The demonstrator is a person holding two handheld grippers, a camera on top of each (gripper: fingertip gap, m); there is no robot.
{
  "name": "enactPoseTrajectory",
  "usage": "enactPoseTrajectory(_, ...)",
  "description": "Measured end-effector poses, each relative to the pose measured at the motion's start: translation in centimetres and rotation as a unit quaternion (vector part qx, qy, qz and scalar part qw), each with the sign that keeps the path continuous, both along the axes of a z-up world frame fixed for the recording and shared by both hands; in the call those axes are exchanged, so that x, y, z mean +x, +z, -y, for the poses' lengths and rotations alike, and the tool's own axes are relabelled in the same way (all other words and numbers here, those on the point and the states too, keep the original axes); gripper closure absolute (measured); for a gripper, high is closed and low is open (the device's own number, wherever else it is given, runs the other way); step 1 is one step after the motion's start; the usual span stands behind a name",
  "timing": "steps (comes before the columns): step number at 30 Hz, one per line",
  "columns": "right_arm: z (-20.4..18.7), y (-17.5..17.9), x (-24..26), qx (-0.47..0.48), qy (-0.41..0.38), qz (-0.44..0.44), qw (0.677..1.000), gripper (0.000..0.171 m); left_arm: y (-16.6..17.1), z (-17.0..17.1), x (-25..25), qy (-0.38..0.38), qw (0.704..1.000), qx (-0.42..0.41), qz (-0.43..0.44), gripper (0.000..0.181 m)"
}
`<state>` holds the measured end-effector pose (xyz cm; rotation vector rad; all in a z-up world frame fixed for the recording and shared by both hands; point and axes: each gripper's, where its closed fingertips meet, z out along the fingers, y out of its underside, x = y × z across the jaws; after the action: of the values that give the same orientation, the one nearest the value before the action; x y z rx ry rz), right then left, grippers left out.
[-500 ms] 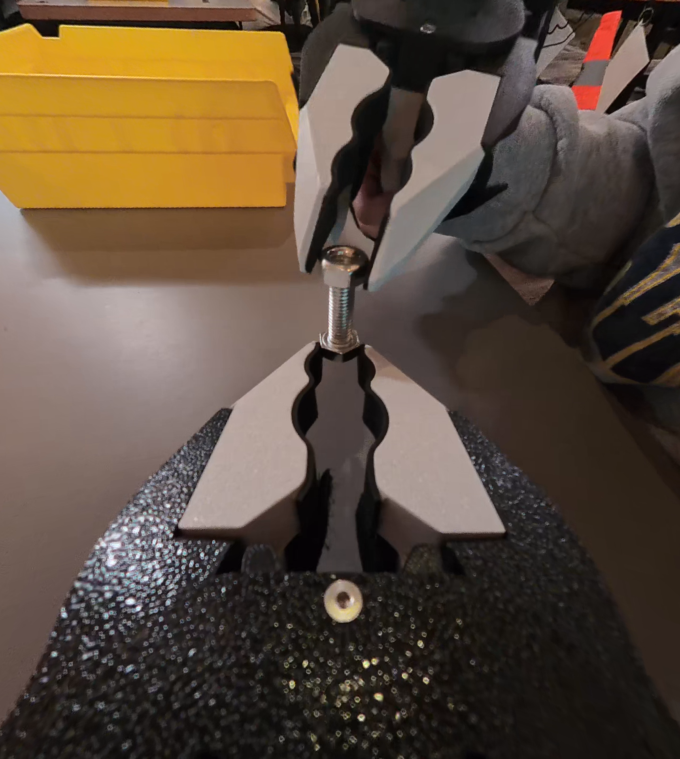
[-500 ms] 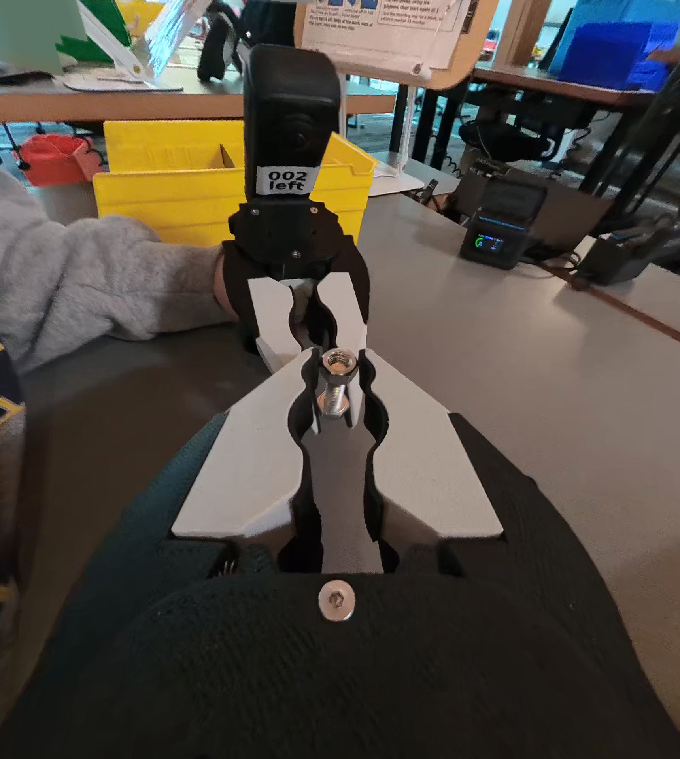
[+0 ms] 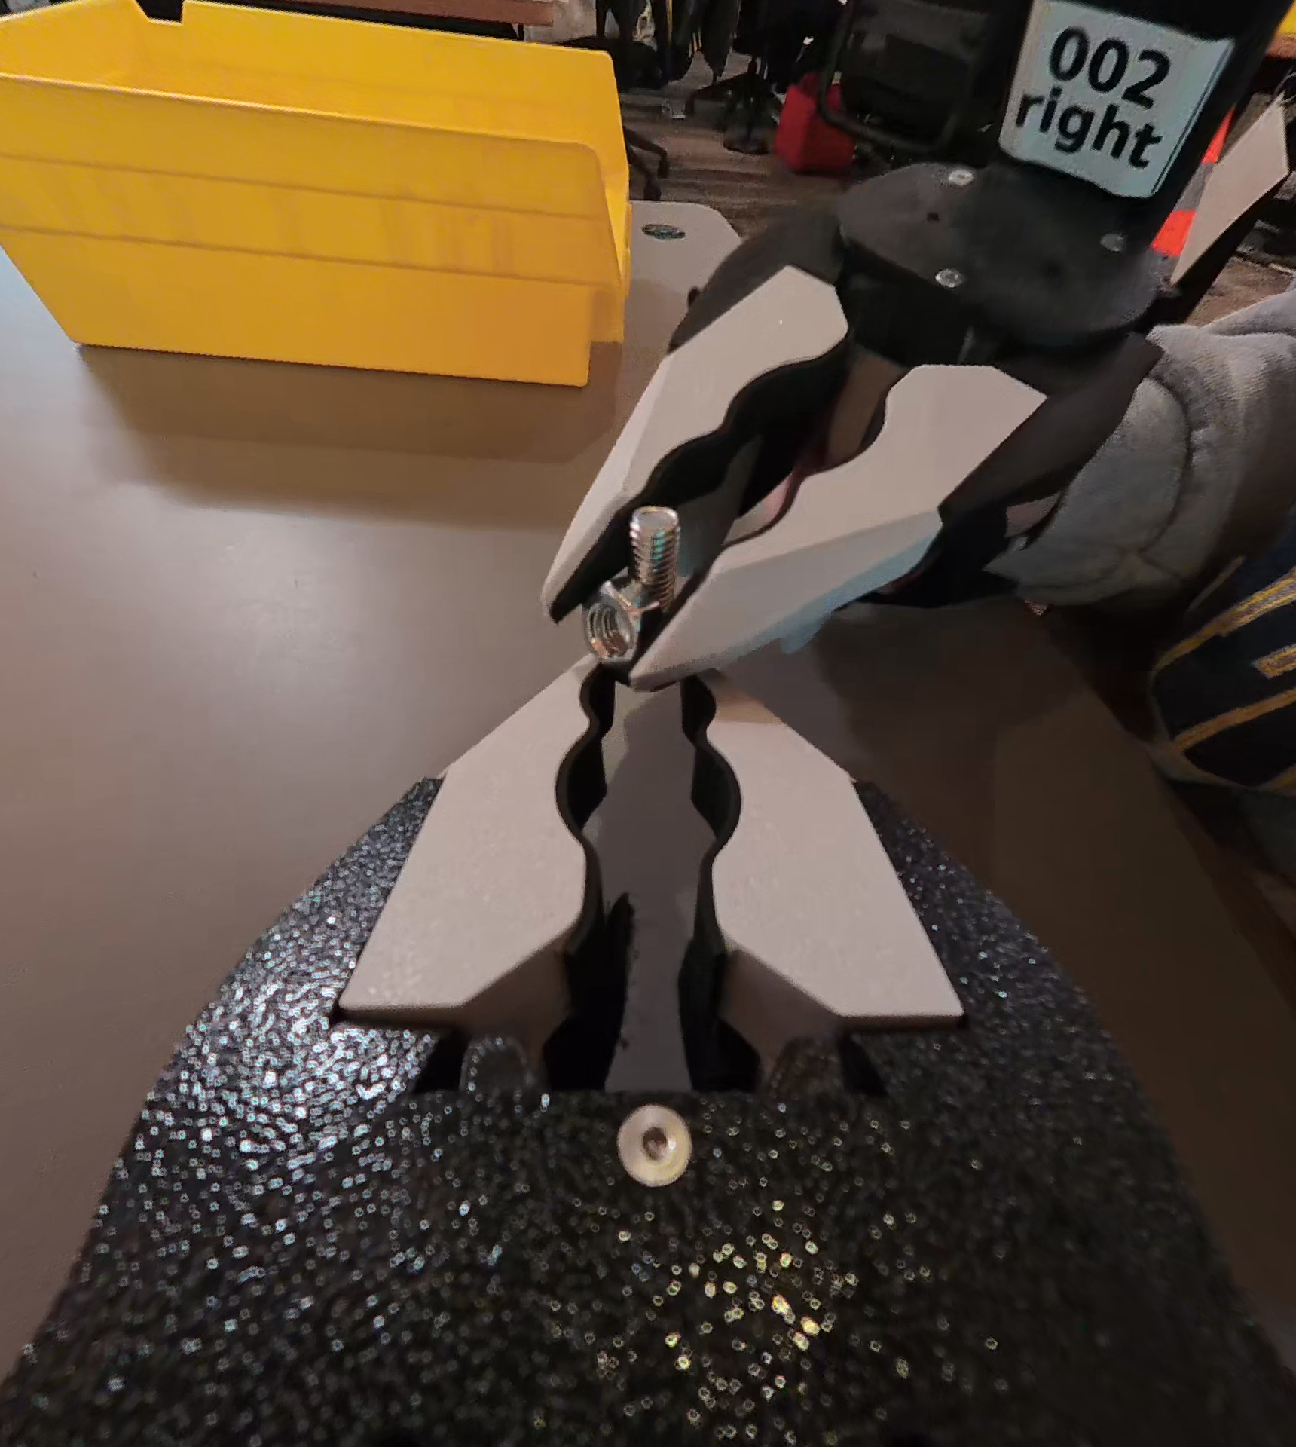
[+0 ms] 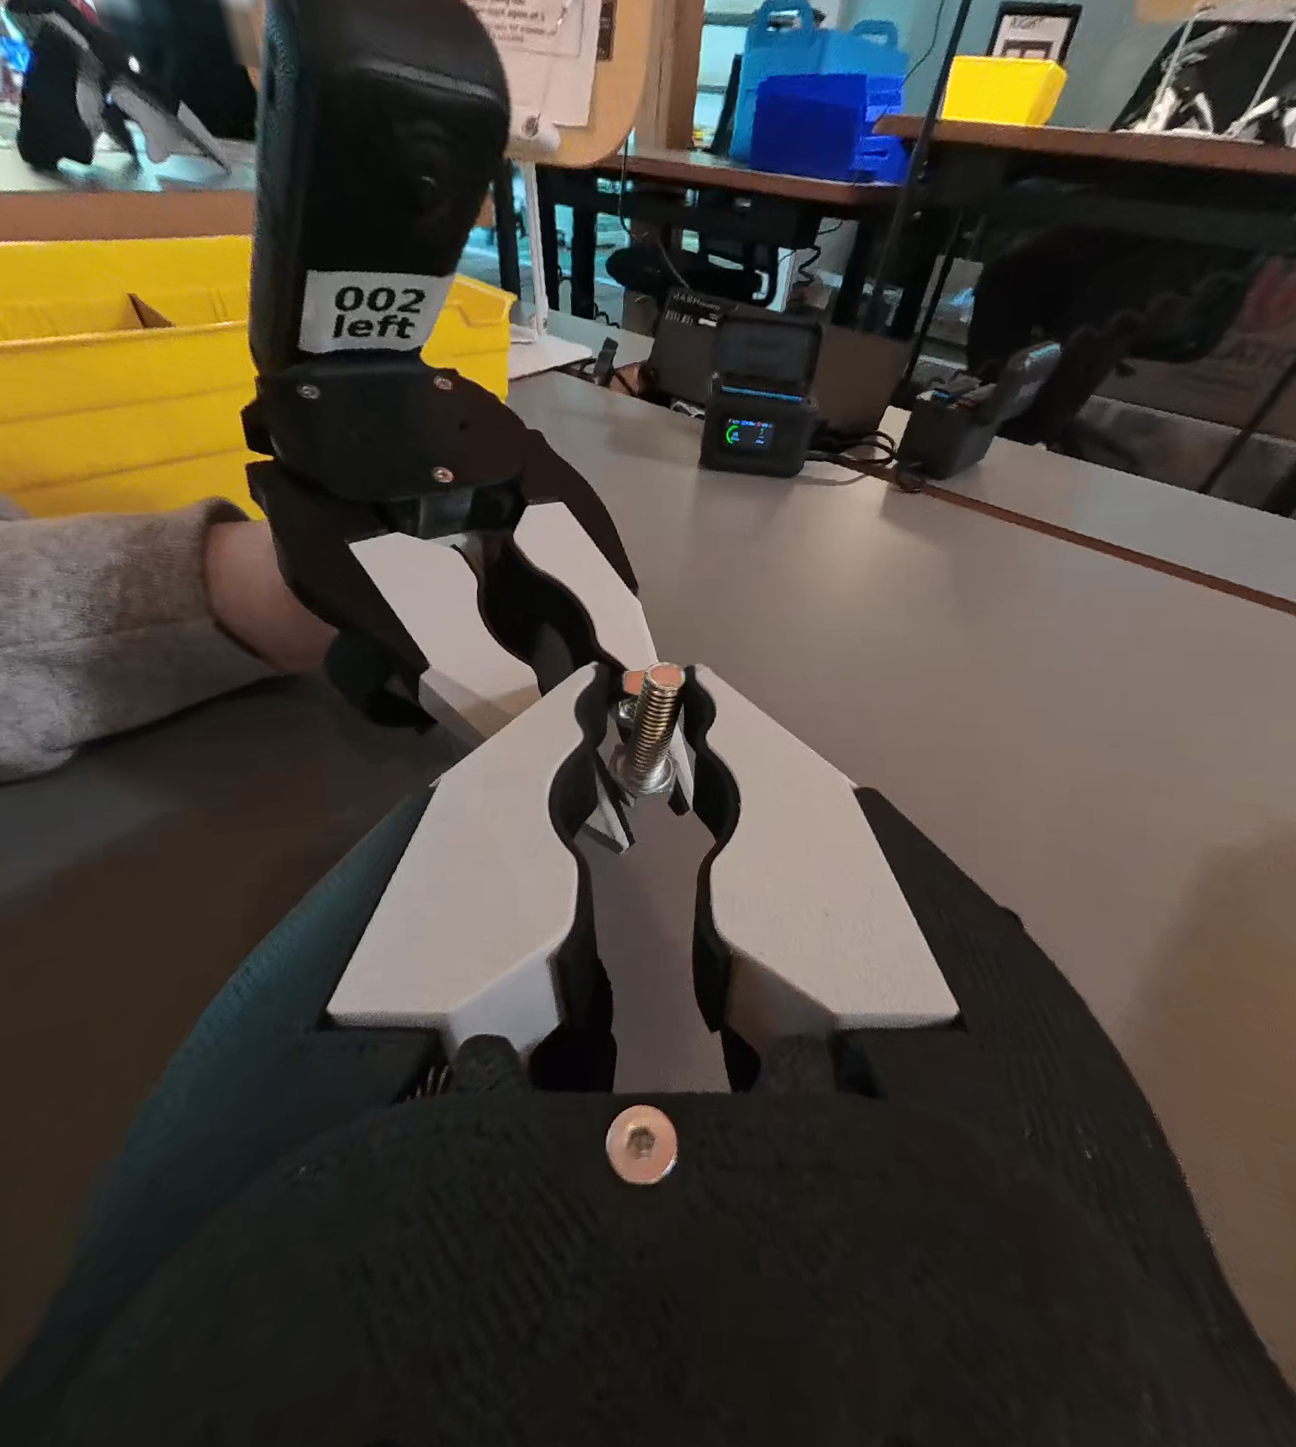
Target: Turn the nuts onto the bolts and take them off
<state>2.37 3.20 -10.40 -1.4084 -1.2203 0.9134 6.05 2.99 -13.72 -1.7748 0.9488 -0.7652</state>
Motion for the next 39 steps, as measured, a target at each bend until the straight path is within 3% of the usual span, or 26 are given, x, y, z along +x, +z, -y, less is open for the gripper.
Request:
enactPoseTrajectory(10, 0.1, 1.2, 0.0, 0.002, 0.012, -0.040, 0.999, 0.154, -0.9, -0.4, -0.3, 0.014, 0.999, 0.007, -0.039, 0.166)
enactPoseTrajectory(16, -0.7, 2.1, 1.0, 0.041, 0.015, -0.031, 0.999, 0.154, -2.8, -2.3, -2.7, 0.086, 0.983, 0.056, -0.155, 0.166)
enactPoseTrajectory(24, -2.3, -4.6, 2.9, 0.024, 0.053, 0.177, 0.982, 0.154, -3.1, -3.3, -4.2, 0.127, 0.972, 0.073, -0.184, 0.166)
enactPoseTrajectory(39, -1.9, -7.6, 4.0, -0.020, 0.073, 0.226, 0.971, 0.154, -2.9, -3.5, -4.8, 0.141, 0.975, 0.063, -0.163, 0.166)
